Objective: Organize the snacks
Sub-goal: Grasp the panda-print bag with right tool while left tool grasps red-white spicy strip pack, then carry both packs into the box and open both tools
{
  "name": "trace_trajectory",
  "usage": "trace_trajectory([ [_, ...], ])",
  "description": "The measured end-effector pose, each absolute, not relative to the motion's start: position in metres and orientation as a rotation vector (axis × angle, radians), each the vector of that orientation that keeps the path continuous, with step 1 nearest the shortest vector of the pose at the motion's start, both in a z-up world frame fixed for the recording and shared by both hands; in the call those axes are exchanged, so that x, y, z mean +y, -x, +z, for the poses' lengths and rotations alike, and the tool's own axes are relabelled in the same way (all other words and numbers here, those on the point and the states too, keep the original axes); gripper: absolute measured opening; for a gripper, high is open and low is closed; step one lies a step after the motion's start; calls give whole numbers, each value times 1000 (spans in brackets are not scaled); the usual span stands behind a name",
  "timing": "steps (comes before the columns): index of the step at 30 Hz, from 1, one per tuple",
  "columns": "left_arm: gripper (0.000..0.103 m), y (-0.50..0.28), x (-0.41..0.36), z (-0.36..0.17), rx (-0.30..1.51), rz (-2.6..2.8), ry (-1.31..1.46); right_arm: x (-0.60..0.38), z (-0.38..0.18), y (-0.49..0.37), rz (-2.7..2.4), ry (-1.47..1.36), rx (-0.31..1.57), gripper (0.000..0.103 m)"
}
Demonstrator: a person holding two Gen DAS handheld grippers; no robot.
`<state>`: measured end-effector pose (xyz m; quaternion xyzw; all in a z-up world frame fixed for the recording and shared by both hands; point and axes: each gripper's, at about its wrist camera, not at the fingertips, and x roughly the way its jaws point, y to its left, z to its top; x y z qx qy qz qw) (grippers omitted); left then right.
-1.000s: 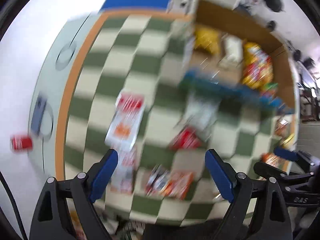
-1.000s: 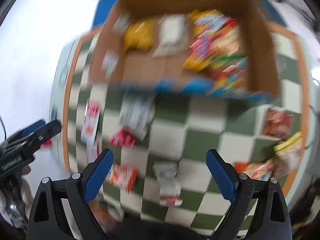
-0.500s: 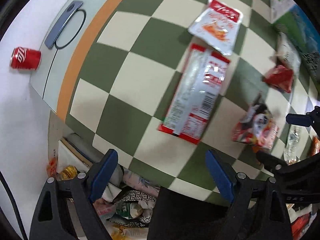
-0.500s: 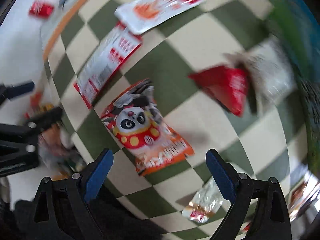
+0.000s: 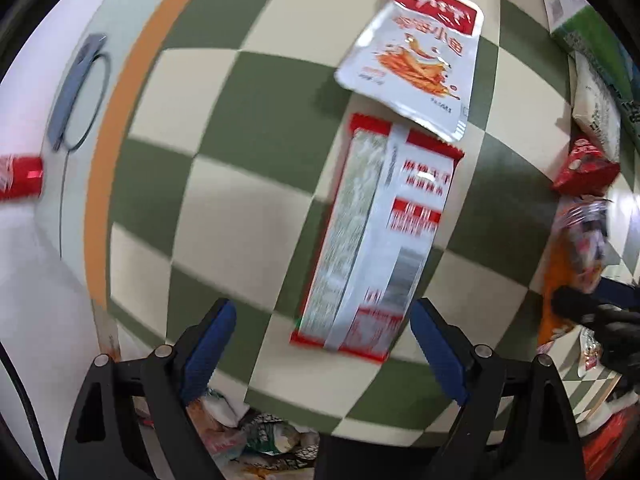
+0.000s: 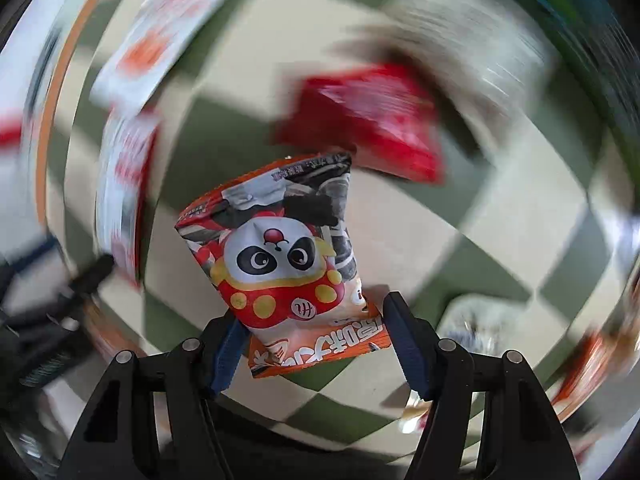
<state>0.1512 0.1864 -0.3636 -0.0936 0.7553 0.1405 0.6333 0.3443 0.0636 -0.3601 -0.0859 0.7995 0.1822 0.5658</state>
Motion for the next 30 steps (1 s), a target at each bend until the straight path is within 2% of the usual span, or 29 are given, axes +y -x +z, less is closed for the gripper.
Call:
trace_trajectory([
  [3,89,-163,185,-375,1747,290,202,35,-359,-360,375,-5,1918,69],
  [6,88,-172,183,-379,1746,265,188,26,-360,-363,386,-76,1945,71],
  [8,75,-180,182,-373,1721,244,200,24,-359,-367,379,-44,1937,71],
  [10,53,-184,179,-370,1722,208,243,32,-362,-365,373,-27,1940,71],
  [15,46,-187,172,-364,1708,231,216,52,-366,-349,342,-17,1928,72],
  [19,43,-177,160,-353,1693,261,225,66,-360,-334,334,26,1873,57],
  [23,43,-161,163,-345,1681,277,266,64,-354,-320,347,20,1855,51],
  [30,43,-156,155,-319,1639,249,317,59,-328,-310,384,-41,1828,50],
])
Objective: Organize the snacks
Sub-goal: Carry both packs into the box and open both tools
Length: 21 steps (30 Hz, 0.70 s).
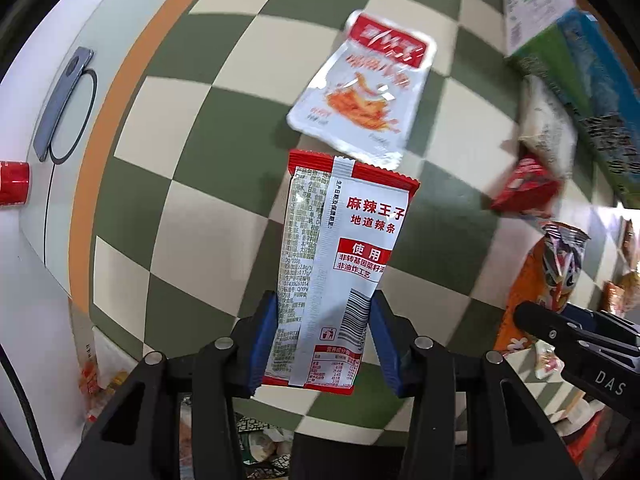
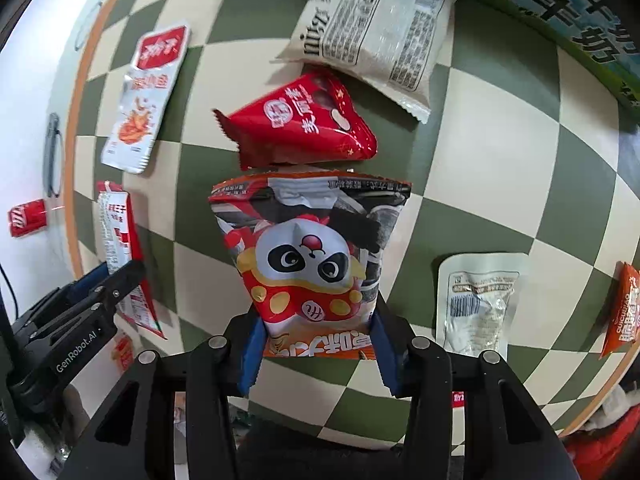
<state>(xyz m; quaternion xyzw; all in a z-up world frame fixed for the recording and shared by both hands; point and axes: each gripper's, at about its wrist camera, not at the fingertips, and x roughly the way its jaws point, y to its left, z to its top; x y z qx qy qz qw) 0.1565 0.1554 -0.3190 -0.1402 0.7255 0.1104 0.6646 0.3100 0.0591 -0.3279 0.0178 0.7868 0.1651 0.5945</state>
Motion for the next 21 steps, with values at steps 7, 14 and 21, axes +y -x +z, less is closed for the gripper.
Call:
trace_trajectory([
  [7,42,-178,119,-262,1556,128,347,21,-267,-319,455,-145,1776,49],
  [14,43,-258,78,-184,1456,-61,335,-50,-188,-353,460,-292,1664,49],
  [21,43,-365,40,-152,1439,-148,230,-110,-129,-417,407,-360,1545,49],
])
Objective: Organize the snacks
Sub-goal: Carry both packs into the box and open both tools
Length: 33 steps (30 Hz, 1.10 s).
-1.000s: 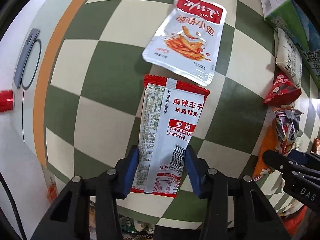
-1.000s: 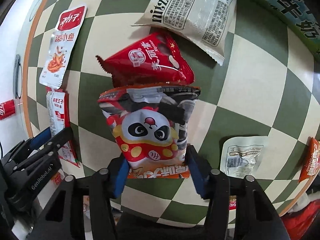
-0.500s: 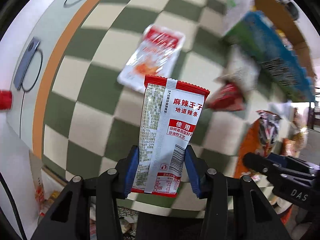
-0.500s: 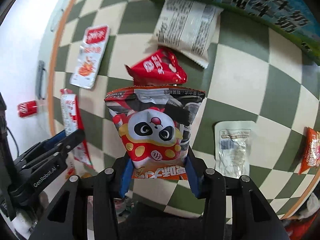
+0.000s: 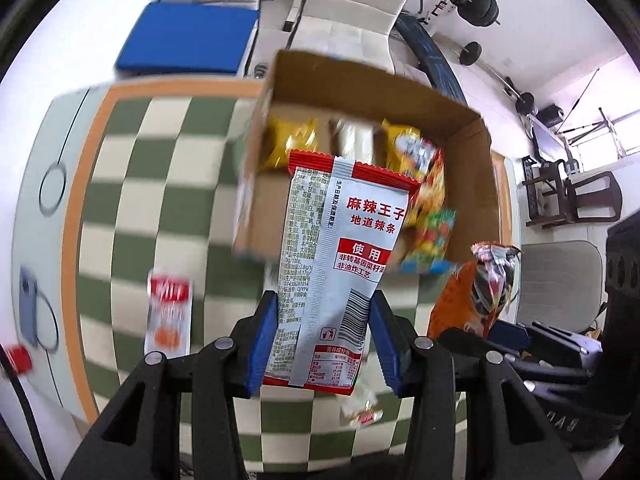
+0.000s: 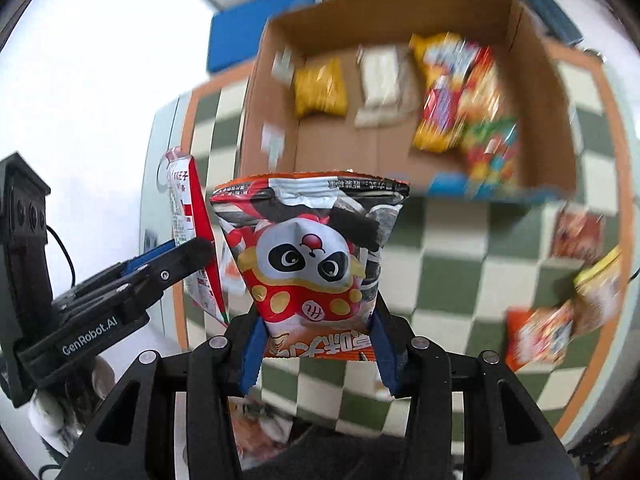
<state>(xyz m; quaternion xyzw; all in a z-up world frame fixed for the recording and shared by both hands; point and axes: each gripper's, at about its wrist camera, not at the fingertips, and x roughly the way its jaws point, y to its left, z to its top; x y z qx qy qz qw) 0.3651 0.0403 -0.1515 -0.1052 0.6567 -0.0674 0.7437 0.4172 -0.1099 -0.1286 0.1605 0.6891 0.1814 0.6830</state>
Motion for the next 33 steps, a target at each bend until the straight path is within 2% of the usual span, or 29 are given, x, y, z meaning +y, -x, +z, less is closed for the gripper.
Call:
trace_trajectory([
  [5,43,-427,25,-170,1516,-160,199,-115,-131,-471,359,-353,1541,49],
  [11,43,-468,19,-208,1639,-146,185,-101,-169,-520,317,-331,1603,49],
  [25,45,-482,23,-256,1764,-105,250,-82,-239,-561,306,-342,1733,50],
  [26,46,-481,24,-258,1765,-98,249,-81,-242,-563,309,-339,1740,52],
  [27,53,-480,24,-259,1766,-98,247,-80,-245,-564,302,-331,1749,55],
  [28,68,-480,24,-260,1767,-102,249,-79,-248,-565,299,-321,1756,66],
  [29,76,-479,25,-259,1766,-103,253,-79,-250,-566,298,-315,1760,85],
  [30,85,-478,25,-259,1764,-99,247,-79,-250,-567,294,-311,1755,91],
  [33,86,-475,24,-254,1743,-90,230,-80,-251,-569,281,-291,1748,92],
])
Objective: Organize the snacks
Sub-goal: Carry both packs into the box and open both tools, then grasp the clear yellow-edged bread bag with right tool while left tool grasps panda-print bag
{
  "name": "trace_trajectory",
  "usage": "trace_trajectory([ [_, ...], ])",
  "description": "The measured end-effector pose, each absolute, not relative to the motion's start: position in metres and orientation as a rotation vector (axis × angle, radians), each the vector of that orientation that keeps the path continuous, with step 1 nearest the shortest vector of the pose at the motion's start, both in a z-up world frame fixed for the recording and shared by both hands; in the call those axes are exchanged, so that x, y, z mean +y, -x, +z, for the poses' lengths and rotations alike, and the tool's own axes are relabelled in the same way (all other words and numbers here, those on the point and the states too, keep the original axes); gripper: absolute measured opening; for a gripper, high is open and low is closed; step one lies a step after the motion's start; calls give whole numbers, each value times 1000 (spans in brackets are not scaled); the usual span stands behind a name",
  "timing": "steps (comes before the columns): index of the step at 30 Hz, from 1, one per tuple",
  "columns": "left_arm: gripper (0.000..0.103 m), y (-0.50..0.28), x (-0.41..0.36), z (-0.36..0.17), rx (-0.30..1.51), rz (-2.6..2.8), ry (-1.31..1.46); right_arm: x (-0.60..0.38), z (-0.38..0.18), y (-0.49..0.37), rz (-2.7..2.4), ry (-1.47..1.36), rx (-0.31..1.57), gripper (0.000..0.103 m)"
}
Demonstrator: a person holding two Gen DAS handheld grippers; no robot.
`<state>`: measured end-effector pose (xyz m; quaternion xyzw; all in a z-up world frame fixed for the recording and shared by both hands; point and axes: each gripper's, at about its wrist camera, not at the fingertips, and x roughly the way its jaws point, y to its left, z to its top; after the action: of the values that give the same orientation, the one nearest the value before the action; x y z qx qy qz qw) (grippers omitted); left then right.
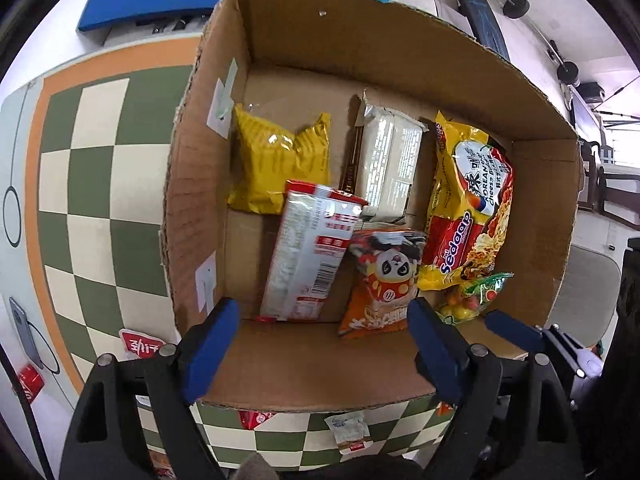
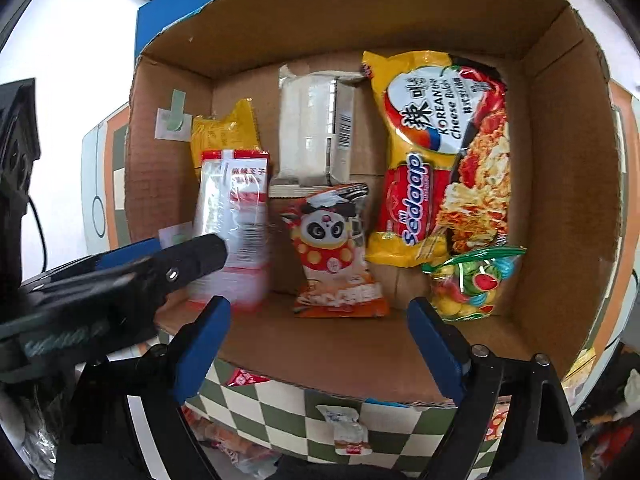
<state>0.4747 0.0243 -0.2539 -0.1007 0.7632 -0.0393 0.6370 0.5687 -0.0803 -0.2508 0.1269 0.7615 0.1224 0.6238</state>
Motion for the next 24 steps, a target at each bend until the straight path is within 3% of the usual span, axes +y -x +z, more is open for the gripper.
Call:
trace_trajectory([
  [9,91,-454,29,-228,1655,-78,254,-88,-233,-565,258,-224,1659,94],
  [20,92,-391,18,-142,1256,-60,74,-110,-181,-505,288,-304,1368,97],
  [24,92,-354,6,-137,1234,-91,62,-135,-174,-456,171,-383,1342,97],
])
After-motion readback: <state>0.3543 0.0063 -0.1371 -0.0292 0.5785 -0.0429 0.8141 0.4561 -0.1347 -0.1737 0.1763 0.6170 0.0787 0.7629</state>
